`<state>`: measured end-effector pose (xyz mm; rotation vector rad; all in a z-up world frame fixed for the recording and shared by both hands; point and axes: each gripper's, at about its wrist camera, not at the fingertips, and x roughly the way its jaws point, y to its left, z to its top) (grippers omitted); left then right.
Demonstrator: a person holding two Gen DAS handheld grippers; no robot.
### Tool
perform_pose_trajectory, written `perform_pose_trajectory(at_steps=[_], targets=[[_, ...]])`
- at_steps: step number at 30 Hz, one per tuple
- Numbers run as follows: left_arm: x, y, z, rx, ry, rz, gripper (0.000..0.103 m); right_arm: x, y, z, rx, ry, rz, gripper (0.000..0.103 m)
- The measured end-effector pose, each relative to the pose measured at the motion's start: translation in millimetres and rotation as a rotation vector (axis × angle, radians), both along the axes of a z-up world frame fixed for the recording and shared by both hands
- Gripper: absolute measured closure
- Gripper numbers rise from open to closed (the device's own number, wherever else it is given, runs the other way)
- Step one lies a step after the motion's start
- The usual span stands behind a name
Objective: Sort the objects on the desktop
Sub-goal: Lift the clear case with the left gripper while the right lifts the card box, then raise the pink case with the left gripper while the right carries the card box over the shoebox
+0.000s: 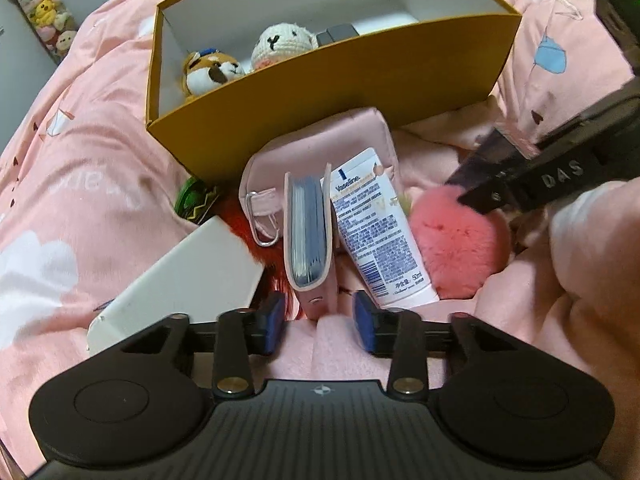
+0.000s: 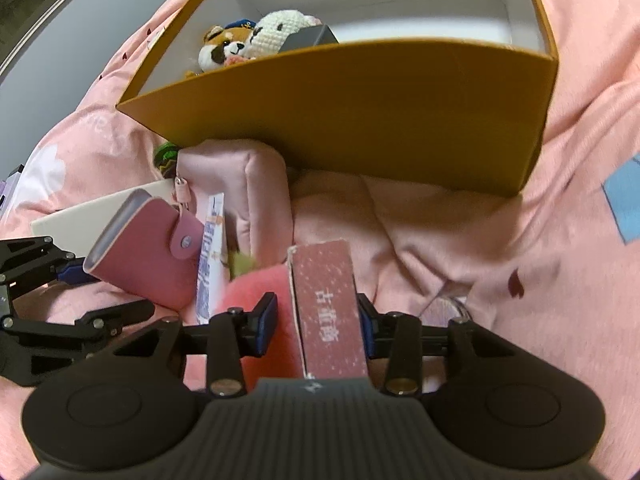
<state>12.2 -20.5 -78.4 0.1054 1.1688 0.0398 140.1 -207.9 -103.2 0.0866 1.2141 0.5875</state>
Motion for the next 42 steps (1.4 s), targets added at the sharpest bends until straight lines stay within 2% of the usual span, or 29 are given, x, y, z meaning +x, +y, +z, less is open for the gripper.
perform_pose_trajectory(at_steps=[6,8,11,17,21,24,28,29,31,36,38,42], targets=[[-1,3,0,-0.008,-0.024,0.037,0.081,-10,-6,-1,-0.022,0.027,-0.001,0.06],[0,4,1,-0.018,-0.041,0.046,0.082,-11,-7,3,-0.024,0.024,-0.002,0.072],[0,6,5,-0.037,-0.071,0.065,0.082,-8,-9,14,-0.02,-0.014,-0.002,0.077],[8,16,13,-0.1,-0.147,0.131,0.083,18,-3,26,0.012,-0.086,-0.042,0.078],[12,21,12,-0.11,-0.168,0.176,0.082,34,6,13,0.066,-0.07,-0.07,0.078],[11,22,10,-0.107,-0.173,0.176,0.082,35,11,4,0.064,-0.066,-0.087,0.076],[11,21,9,-0.1,-0.176,0.172,0.082,28,7,2,0.052,-0.038,-0.091,0.071],[10,21,9,-0.098,-0.176,0.171,0.082,25,5,2,0.043,-0.033,-0.088,0.064],[10,20,9,-0.095,-0.178,0.17,0.082,19,2,3,0.025,-0.028,-0.083,0.057],[10,17,10,-0.084,-0.181,0.166,0.082,8,-7,0,0.04,0.004,-0.096,0.058],[9,16,10,-0.082,-0.183,0.165,0.082,8,-8,0,0.06,0.002,-0.103,0.071],[8,16,10,-0.078,-0.185,0.163,0.082,9,-8,-2,0.061,0.011,-0.138,0.072]])
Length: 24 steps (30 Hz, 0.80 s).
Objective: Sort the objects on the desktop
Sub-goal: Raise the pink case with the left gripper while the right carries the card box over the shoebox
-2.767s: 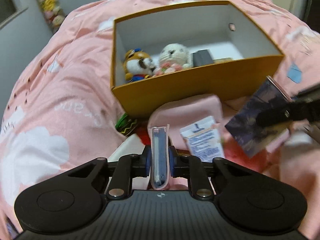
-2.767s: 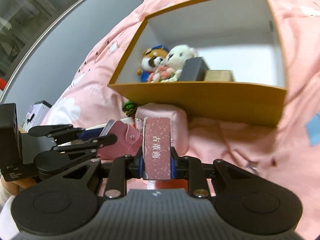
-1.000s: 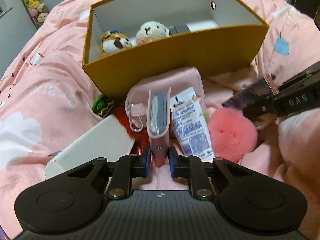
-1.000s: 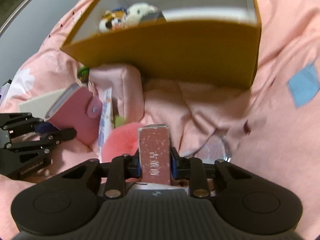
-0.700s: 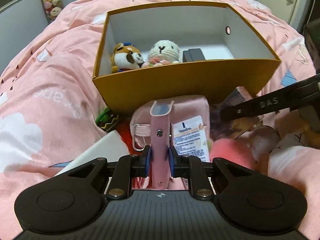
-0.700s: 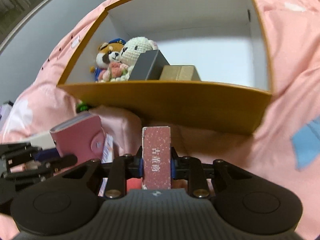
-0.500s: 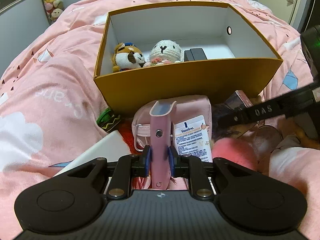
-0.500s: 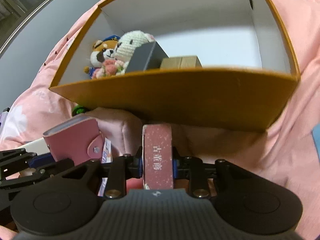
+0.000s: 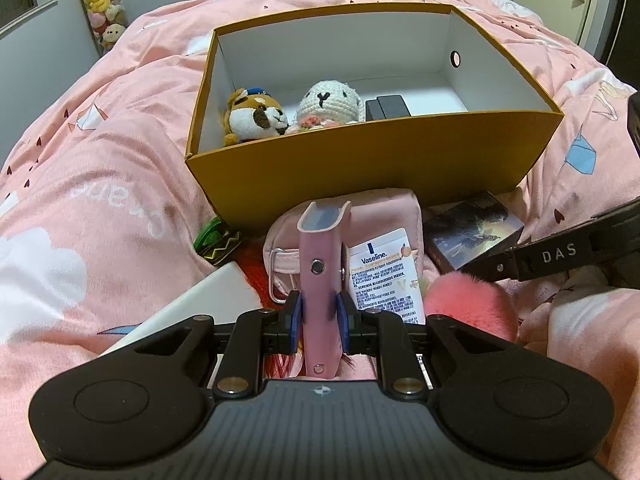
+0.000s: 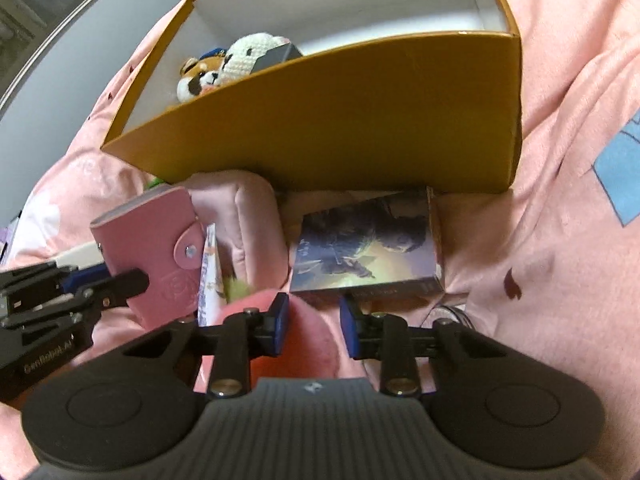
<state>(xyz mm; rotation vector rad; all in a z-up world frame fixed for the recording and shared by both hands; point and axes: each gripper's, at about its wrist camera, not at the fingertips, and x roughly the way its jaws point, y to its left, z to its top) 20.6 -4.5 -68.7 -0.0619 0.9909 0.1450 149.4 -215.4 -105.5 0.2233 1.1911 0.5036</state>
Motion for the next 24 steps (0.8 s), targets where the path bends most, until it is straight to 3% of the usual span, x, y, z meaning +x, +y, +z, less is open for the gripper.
perform_pose_trajectory(at_steps=[8,12,16,19,24], targets=[[-1,-1,0,0.004,-0.001,-0.001,0.082,13,-24,-14,0.067,0.145,-0.205,0.051],[-1,0,0,-0.003,-0.002,0.002,0.082,23,-27,-19,0.14,0.16,-0.278,0.044],[0,1,0,-0.006,-0.001,0.005,0.082,26,-26,-27,0.187,0.197,-0.298,0.049],[0,1,0,-0.005,-0.001,0.004,0.082,18,-26,-16,0.196,0.153,-0.31,0.057],[-1,1,0,-0.008,-0.002,0.007,0.082,11,-20,2,0.171,0.055,-0.332,0.06]])
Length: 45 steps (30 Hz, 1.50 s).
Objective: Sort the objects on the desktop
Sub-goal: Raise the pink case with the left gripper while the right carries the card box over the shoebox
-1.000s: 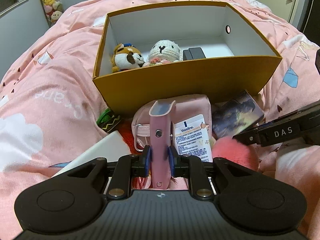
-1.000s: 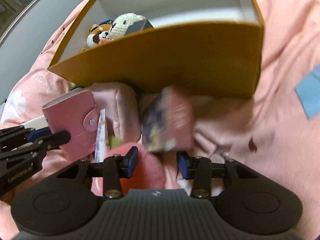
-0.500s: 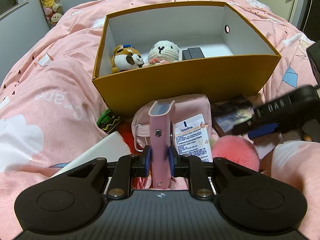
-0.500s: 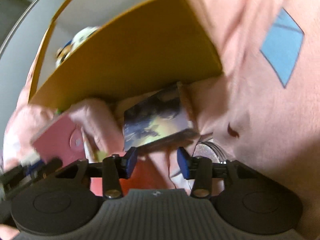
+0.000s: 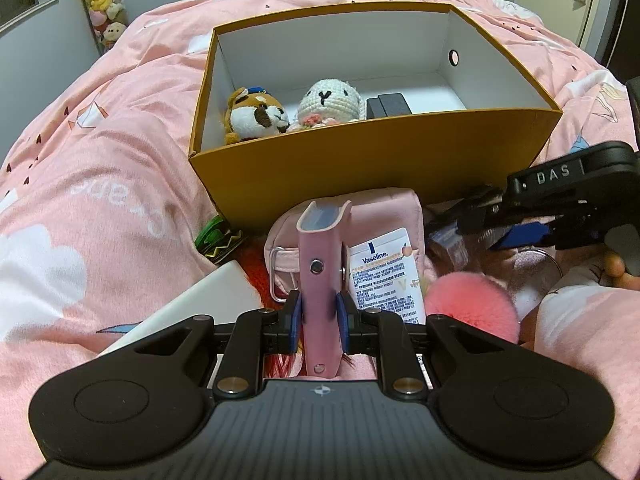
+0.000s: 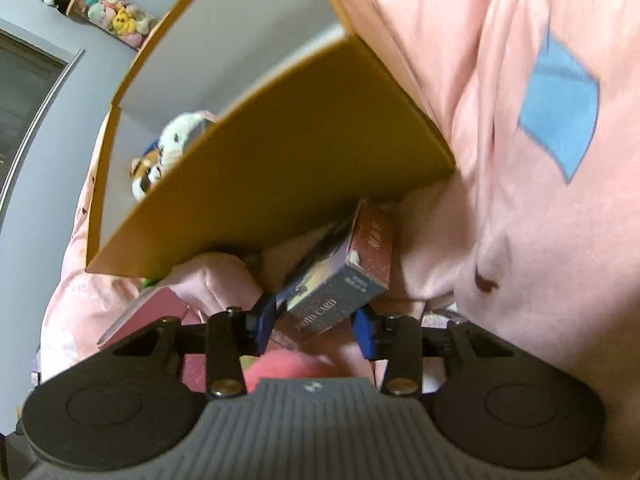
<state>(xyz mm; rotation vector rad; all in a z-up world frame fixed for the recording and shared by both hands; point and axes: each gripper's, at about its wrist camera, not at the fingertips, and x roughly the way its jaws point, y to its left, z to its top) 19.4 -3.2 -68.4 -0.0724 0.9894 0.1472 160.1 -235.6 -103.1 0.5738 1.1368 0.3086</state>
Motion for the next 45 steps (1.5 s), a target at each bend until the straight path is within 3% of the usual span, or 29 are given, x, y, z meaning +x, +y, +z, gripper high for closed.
perform_pose_trajectory(at_steps=[8,14,23,26,33,37,41,45], targets=[[-2,0,0,0.005,-0.005,0.007,0.082,2,3,-2,0.035,0.003,-0.036,0.063],[-3,-2,4,0.009,-0.013,0.002,0.082,-15,10,29,-0.115,-0.057,0.004,0.07],[-5,2,6,-0.014,-0.024,0.017,0.083,0,20,11,-0.074,-0.017,-0.04,0.069],[-8,2,16,-0.024,-0.041,0.017,0.083,-5,15,25,-0.07,-0.06,0.0,0.078],[-13,5,57,-0.08,-0.123,-0.008,0.084,-18,10,75,-0.091,-0.221,0.11,0.078],[-10,5,84,-0.11,-0.2,-0.025,0.084,-14,-15,106,-0.091,-0.309,0.159,0.078],[7,3,105,-0.149,-0.274,-0.044,0.084,-23,-20,139,-0.103,-0.399,0.148,0.078],[38,-4,118,-0.18,-0.357,-0.088,0.084,-6,-24,148,-0.128,-0.428,0.112,0.078]])
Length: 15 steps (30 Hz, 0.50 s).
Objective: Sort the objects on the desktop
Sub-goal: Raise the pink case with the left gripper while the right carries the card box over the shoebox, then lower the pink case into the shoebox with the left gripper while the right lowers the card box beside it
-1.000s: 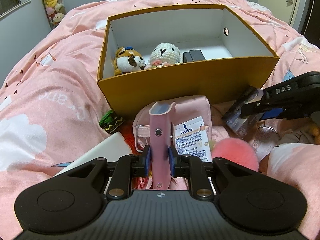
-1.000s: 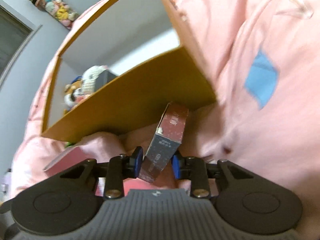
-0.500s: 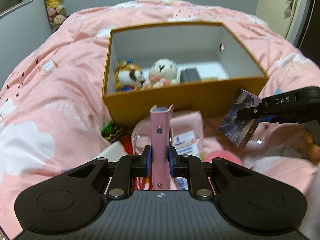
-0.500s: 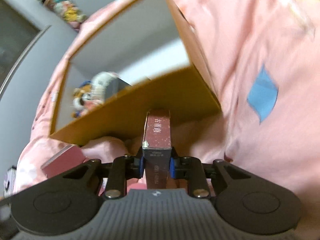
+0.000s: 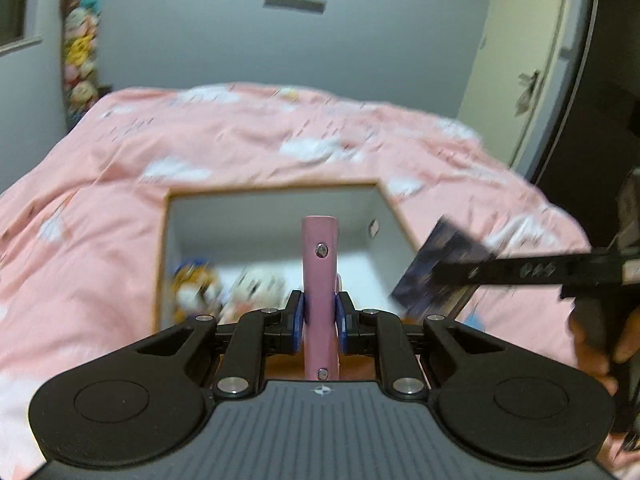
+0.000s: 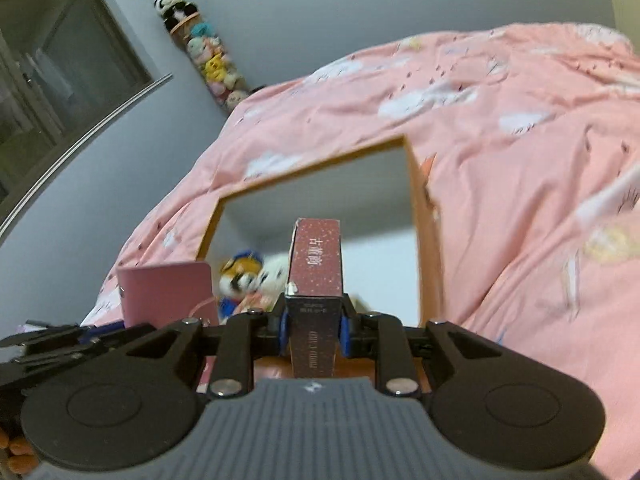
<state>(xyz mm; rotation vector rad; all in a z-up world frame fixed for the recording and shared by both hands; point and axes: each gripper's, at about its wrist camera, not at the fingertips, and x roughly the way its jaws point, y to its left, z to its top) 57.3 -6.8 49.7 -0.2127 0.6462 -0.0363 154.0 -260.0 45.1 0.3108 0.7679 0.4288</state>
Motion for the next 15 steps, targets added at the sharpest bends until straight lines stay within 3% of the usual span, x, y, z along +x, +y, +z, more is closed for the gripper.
perform_pose_trajectory(at_steps=[9,15], targets=[[75,-15,-21,-0.109,-0.061,-0.067,0.084,43,1,-10,-0.062,0.012,-0.034,0.078],[106,-19,-52,-0.163,-0.029,-0.072,0.085,60,-3,-21,-0.108,0.041,-0.055,0.078]])
